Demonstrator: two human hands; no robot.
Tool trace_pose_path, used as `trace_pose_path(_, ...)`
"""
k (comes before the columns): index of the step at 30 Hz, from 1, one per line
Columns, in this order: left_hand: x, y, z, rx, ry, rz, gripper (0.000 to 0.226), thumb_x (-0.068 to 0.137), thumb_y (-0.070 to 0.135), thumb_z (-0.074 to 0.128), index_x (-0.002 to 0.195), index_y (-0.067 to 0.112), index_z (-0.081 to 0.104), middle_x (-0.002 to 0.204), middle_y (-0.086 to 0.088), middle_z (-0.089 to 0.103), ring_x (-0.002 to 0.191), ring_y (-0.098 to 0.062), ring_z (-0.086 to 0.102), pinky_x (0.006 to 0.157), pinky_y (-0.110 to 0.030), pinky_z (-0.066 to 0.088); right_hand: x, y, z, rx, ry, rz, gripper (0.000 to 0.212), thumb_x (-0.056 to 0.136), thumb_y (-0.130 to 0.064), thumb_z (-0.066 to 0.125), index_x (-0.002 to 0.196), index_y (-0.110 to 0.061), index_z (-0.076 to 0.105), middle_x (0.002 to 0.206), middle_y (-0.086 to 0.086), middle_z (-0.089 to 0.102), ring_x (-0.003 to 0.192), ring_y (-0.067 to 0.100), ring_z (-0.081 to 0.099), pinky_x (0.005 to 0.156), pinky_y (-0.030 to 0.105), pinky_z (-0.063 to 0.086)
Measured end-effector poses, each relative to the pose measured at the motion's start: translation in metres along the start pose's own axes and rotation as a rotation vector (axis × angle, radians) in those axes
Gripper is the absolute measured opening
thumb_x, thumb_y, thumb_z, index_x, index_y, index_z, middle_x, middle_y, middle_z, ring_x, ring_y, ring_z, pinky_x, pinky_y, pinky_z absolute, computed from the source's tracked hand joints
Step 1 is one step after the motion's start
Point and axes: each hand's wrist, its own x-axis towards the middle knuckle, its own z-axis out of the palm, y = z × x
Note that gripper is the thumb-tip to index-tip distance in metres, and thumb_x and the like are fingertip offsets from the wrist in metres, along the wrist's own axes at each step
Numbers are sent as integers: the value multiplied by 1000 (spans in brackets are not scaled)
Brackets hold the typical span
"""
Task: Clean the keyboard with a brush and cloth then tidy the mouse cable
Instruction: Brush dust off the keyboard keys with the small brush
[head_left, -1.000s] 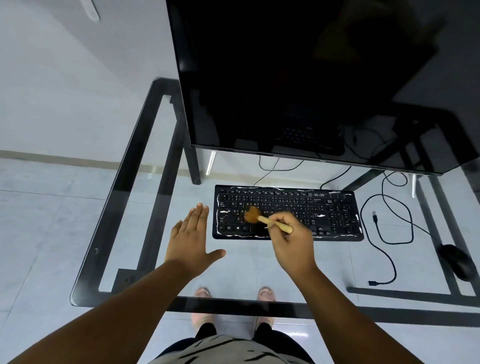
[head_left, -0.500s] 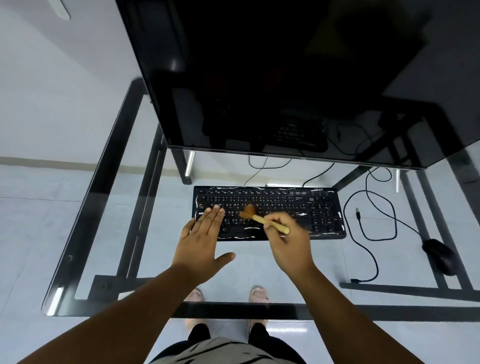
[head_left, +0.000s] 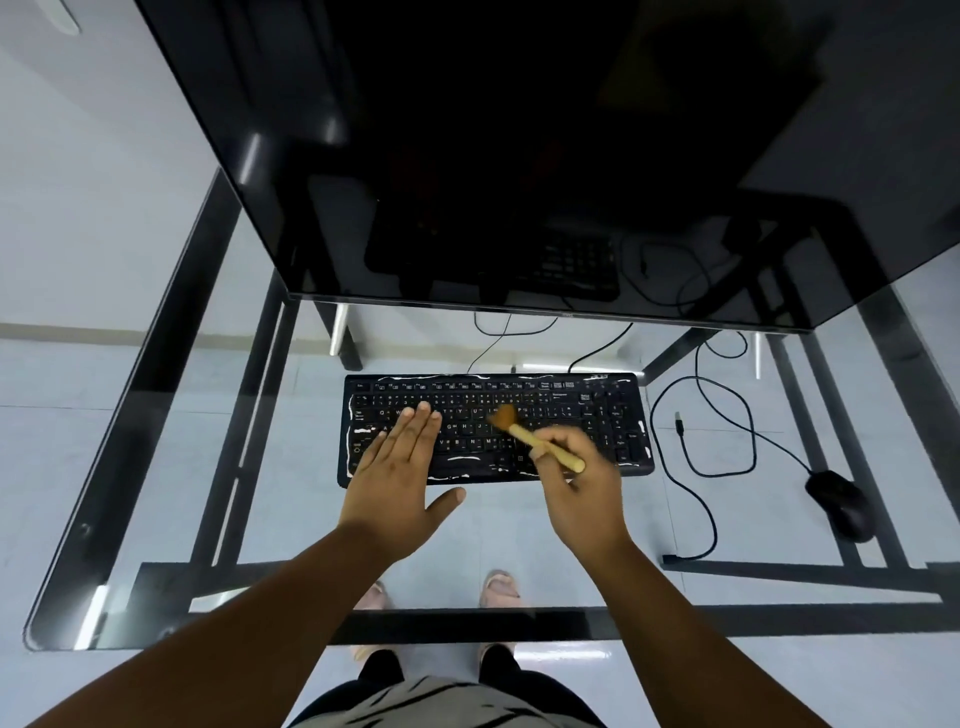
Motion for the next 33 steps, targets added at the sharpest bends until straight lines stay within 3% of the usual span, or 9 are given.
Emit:
trace_pose_path(5,4,8,3,18,-13,-2,87,90,70,29,153,24,-8,159,9,-17,143,-5,-20,116,-29,-7,4,4,-12,4,134,64,16,92,-14,62,96,-29,63,72,-9,66,56,11,53,49,21,40)
trace_pose_path(10,7,16,5,28,-37,1,87,90,69,29,154,24,-9,157,10,-20,143,-6,-22,116,-29,-8,2,9,-19,26,-47,60,14,89,-11,65,88,-25,66,74,-7,69,62,21,62,50,35,45)
trace_pose_path(14,9,21,9,25,-51,-21,88,90,70,29,154,22,-7,160,7,-15,144,-8,-20,116,-30,-8,2,12,-27,63,118,111,23,89,-6,63,84,-28,63,72,-14,67,54,7,54,45,22,40)
trace_pose_path(17,9,24,10,35,-71,-39,89,89,70,29,154,21,-7,160,6,-15,145,-9,-18,118,-32,-6,2,13,-30,101,-28,89,16,89,-8,65,87,-23,66,76,-7,69,65,20,62,52,29,44)
trace_pose_path(19,9,26,10,39,-71,-54,90,89,71,29,154,20,-7,161,5,-13,147,-11,-15,118,-34,-4,1,16,-31,20,-91,71,15,88,-10,65,85,-24,66,73,-9,68,59,15,59,51,28,43)
trace_pose_path(23,11,32,11,57,-65,-87,91,87,72,28,155,19,-3,162,2,-9,149,-15,-10,119,-37,-1,4,17,-40,4,73,71,18,86,-4,62,82,-22,63,67,-10,64,49,9,50,43,23,37)
trace_pose_path(27,12,38,14,88,-46,-109,91,87,73,27,155,17,0,163,-1,-4,149,-18,-6,118,-38,-1,5,22,-49,-45,-46,52,18,85,-4,63,81,-21,64,69,-9,65,55,16,55,48,31,42)
trace_pose_path(31,15,46,17,100,-24,-122,92,86,73,25,155,15,5,163,-2,-2,150,-19,-4,118,-39,0,6,28,-63,-32,154,89,19,84,-3,59,80,-22,60,67,-15,63,50,9,51,45,24,39)
trace_pose_path(33,17,50,18,105,-38,-101,91,86,73,23,155,16,2,163,0,-5,149,-17,-6,118,-39,-1,7,29,-68,22,132,90,24,85,0,58,79,-23,60,68,-12,62,52,8,50,46,25,39)
